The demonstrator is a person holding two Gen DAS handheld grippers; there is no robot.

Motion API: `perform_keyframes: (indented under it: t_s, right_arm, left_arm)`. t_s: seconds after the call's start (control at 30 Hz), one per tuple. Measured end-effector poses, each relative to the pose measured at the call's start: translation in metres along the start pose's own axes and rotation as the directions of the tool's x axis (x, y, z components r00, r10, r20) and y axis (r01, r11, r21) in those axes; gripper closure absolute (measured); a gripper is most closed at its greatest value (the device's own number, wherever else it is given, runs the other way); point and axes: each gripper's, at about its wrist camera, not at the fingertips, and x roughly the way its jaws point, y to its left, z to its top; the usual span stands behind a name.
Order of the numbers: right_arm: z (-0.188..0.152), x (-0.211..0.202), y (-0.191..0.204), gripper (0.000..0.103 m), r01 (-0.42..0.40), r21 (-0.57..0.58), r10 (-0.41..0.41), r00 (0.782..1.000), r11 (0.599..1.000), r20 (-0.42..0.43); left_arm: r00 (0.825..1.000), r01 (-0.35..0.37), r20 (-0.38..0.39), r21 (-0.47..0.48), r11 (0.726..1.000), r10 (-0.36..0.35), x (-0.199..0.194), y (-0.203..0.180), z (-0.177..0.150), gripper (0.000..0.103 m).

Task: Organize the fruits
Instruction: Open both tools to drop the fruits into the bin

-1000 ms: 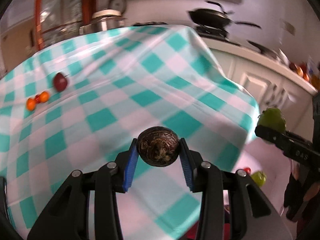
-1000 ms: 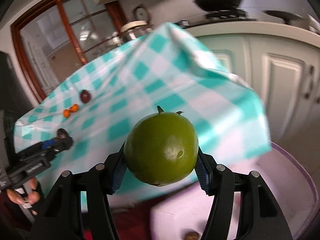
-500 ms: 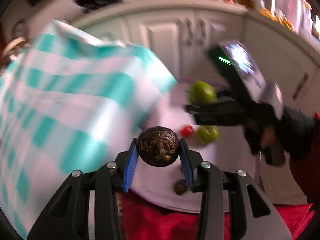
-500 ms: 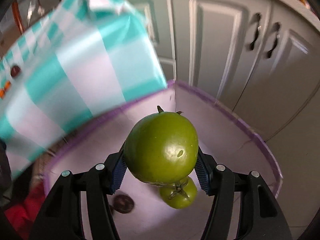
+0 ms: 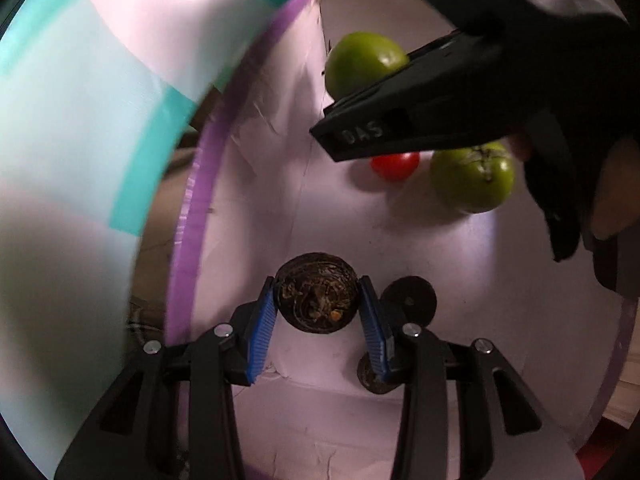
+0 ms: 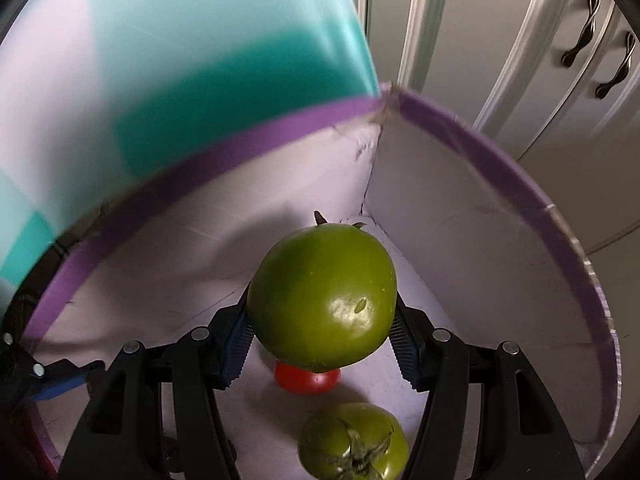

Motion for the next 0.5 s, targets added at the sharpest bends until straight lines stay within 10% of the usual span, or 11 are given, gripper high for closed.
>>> perform_keyframes:
  t_s: [0.33,0.5]
  right_arm:
    - [-0.007,0.023,-0.014,0.043,-0.004,0.067,0.008,0.998,0.998,-0.061]
    - [-0.003,0.012,-0.03,0.034,-0.033,0.152,0.039,0.999,0.988,-0.034]
  left_arm:
    - [0.998,0.062,-0.017,-0.008,0.998,-0.062,0.018,0.003,0.0,0.057]
    - [0.992,0.098,0.073,0.045,0.994,-0.101,-0.004,0.0,-0.008,0.027]
